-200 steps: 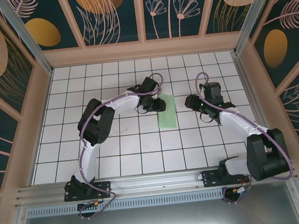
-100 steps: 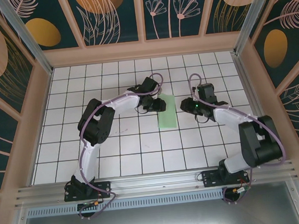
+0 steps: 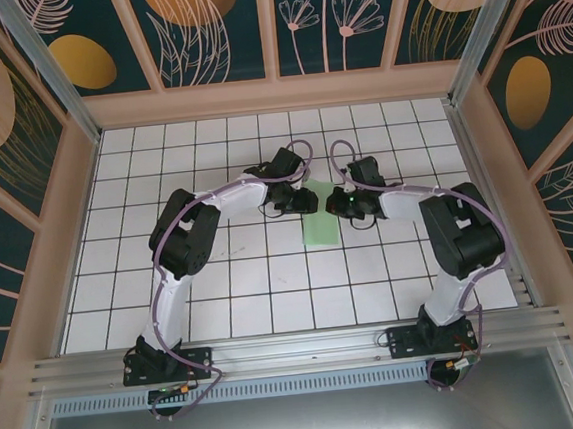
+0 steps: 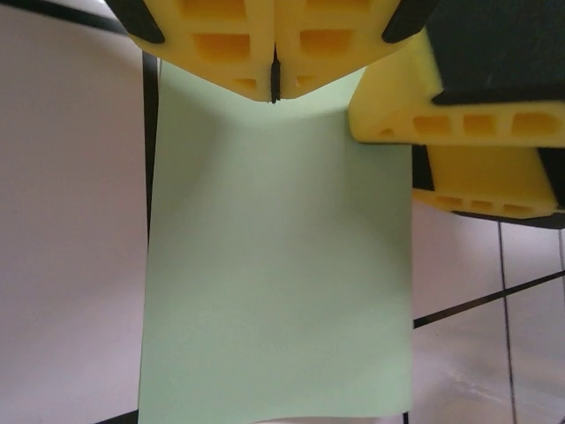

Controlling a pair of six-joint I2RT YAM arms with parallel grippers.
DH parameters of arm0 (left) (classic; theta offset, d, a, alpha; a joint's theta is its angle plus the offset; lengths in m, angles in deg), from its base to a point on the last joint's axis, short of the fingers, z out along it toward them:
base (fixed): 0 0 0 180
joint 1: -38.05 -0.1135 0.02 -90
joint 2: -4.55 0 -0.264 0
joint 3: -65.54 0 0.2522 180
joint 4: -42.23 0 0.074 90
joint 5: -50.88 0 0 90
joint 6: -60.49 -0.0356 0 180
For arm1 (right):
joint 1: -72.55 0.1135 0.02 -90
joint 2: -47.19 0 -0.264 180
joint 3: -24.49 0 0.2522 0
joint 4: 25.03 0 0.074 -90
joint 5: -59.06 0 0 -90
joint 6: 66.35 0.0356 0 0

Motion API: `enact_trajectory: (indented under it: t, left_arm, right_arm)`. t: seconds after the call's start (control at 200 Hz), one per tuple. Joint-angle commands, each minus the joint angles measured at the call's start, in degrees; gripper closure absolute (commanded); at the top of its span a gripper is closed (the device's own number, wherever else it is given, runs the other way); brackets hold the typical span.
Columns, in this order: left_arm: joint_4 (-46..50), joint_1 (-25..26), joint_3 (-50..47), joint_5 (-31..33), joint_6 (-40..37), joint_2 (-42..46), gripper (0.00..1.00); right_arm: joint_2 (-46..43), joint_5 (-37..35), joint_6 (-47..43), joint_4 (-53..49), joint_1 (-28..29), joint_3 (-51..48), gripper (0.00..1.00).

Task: Fold a paper plane with a square sheet of paper (fold left side to right side)
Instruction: Hold the square sheet of paper at the center of the table, then first fold the square sheet of paper in half at the center of the table.

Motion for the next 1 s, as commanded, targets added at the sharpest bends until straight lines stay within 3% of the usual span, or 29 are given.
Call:
enact_trajectory:
  t: [0.0, 0.375, 0.781, 0.861, 0.996]
  left_arm:
    - [1.27, -0.01, -1.32, 6.04, -1.25, -6.29, 0.56]
    - [1.05, -0.01, -1.51, 7.06, -1.4, -4.71, 0.55]
    - [-1.85, -2.54, -5.37, 13.39, 0.19, 8.5, 0.39]
    - [-4.3, -2.82, -7.71, 11.7, 0.75, 11.23, 0.41]
    - [-9.97, -2.77, -10.65, 1.56, 1.41, 13.16, 0.57]
  right_arm:
    - [2.22, -2.3, -0.86, -2.66, 0.79, 1.74, 0.97]
    - [4.37, -4.07, -2.01, -6.49, 0.96, 0.91, 0.97]
    - [6.31, -3.64, -1.84, -6.5, 1.29, -0.1, 0.97]
    - [6.38, -3.8, -1.9, -6.59, 1.52, 0.06, 0.97]
    - [6.38, -3.97, -2.09, -6.95, 1.48, 0.12, 0.97]
